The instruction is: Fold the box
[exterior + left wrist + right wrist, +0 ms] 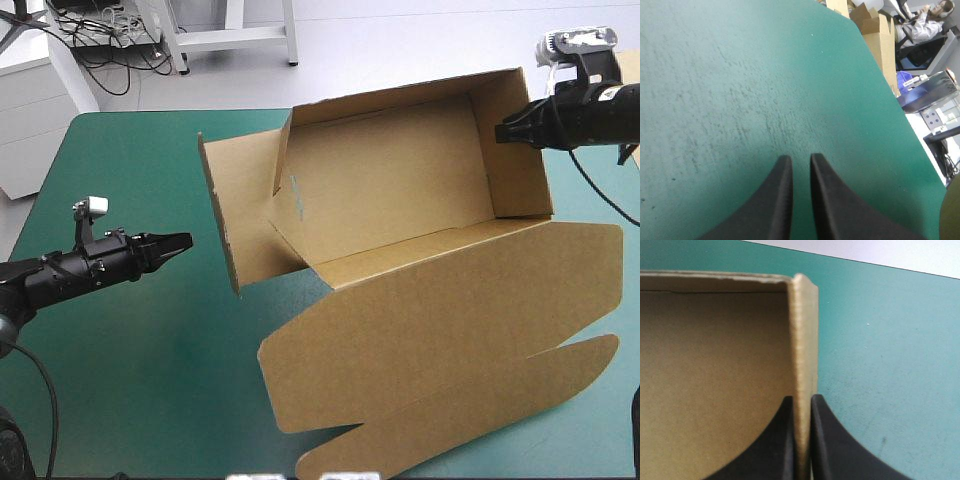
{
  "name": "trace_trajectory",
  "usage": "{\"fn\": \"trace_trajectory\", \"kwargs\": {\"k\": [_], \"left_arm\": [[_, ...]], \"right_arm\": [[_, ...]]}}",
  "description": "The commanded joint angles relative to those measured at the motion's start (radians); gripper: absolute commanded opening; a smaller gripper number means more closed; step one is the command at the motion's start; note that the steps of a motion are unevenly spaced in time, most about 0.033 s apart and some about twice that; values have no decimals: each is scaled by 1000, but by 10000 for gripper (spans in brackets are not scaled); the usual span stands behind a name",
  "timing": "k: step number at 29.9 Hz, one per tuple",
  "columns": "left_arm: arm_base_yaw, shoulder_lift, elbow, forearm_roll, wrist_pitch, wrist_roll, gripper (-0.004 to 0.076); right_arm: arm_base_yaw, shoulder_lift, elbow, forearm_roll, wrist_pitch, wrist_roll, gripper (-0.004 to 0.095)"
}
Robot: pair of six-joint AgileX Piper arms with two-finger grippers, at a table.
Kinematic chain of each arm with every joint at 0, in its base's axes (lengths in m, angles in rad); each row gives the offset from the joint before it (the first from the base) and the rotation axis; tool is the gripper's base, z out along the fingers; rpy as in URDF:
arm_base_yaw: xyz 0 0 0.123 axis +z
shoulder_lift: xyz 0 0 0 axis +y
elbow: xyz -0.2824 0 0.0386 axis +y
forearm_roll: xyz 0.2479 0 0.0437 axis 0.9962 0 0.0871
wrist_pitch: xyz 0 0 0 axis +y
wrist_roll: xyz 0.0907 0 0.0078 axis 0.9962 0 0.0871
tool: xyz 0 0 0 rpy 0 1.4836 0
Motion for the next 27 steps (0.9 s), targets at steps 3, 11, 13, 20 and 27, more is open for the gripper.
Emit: {"fn": "trace_trajectory", "kwargs": {"k": [3,11,13,20,27], "left_arm": [[1,-26,-30,-112,113,-2,313],[-86,-26,-30,-118,113,-5,546],[-127,-26,-30,-131,113,-5,546],[-226,-32,-33,-257,113,-1,546],[-300,-61,-113,-263,113,2,546]], "right_arm": [[78,-23,-28,62,8,13,-20],[109,5,-28,53,-21,39,-18],[109,11,-28,45,-25,48,-18],[111,19,-28,21,-78,64,-16],[225,21,-28,-219,-155,164,-13]]}}
